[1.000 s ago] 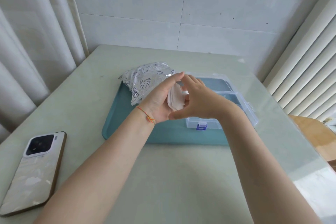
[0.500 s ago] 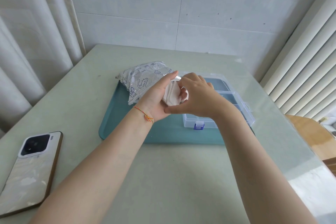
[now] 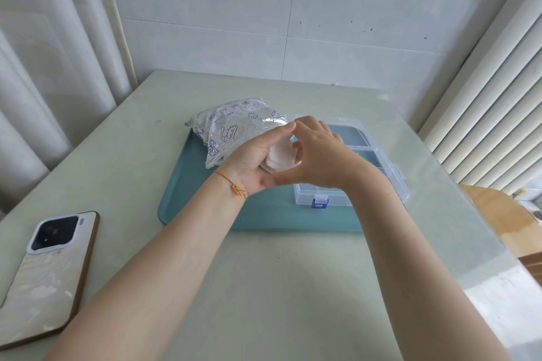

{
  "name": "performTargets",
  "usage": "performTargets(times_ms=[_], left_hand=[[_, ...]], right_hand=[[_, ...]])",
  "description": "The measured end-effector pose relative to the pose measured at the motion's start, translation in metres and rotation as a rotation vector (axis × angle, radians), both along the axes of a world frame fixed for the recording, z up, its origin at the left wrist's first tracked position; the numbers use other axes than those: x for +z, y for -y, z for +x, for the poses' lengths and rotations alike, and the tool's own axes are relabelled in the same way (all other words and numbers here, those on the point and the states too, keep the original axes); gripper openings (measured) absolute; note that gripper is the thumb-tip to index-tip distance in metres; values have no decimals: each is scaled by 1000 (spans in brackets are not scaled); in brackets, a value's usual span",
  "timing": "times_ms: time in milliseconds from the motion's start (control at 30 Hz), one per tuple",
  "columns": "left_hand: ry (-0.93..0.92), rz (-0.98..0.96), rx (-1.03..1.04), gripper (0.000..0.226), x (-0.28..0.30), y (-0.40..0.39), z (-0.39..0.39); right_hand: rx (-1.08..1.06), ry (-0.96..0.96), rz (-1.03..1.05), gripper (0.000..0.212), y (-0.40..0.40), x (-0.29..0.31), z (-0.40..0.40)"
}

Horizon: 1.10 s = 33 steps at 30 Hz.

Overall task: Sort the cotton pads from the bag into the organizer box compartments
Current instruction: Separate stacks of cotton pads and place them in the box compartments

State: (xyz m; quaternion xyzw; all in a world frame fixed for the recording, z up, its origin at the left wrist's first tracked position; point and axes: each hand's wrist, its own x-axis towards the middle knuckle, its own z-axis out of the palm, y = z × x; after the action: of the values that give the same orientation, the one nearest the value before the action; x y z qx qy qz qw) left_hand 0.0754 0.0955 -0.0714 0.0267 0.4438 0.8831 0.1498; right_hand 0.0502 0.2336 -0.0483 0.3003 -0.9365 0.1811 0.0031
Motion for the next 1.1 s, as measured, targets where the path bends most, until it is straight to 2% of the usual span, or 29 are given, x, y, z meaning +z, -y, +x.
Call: performTargets(times_ms=[167, 233, 267, 367, 400, 500, 633, 700, 833, 933, 1033, 1100], left_hand=[[63, -48, -29, 20, -1, 3, -1], [84, -83, -19, 23, -1, 4, -2], [81, -96, -9, 24, 0, 6, -3], [44, -139, 20, 25, 2, 7, -3], [26, -150, 43, 24, 2, 7, -3], [-18, -179, 137, 16, -2, 5, -6], [-10, -169, 184, 28, -3, 1, -8], [1, -164, 185, 27, -4, 2, -8], [33, -130, 221, 23, -5, 3, -8], [49, -117, 235, 23, -4, 4, -8], [61, -161, 154, 34, -2, 3, -7], [86, -183, 51, 46, 0, 4, -6]], right_hand=[[-23, -42, 10, 80, -4, 1, -3], [-40, 42, -68, 83, -7, 4, -5], [-62, 86, -146, 75, -8, 5, -6], [-218, 152, -397, 32, -14, 11, -12], [-272, 195, -455, 28, -16, 12, -13], [-279, 362, -534, 24, -18, 13, -12], [-239, 434, -588, 11, -19, 11, -12], [-234, 486, -644, 8, -21, 12, -13], [-266, 662, -883, 8, -24, 15, -15], [-285, 657, -1066, 14, -28, 19, -18], [-158, 715, -1057, 15, -36, 23, -18], [-101, 665, -858, 12, -39, 23, -16]])
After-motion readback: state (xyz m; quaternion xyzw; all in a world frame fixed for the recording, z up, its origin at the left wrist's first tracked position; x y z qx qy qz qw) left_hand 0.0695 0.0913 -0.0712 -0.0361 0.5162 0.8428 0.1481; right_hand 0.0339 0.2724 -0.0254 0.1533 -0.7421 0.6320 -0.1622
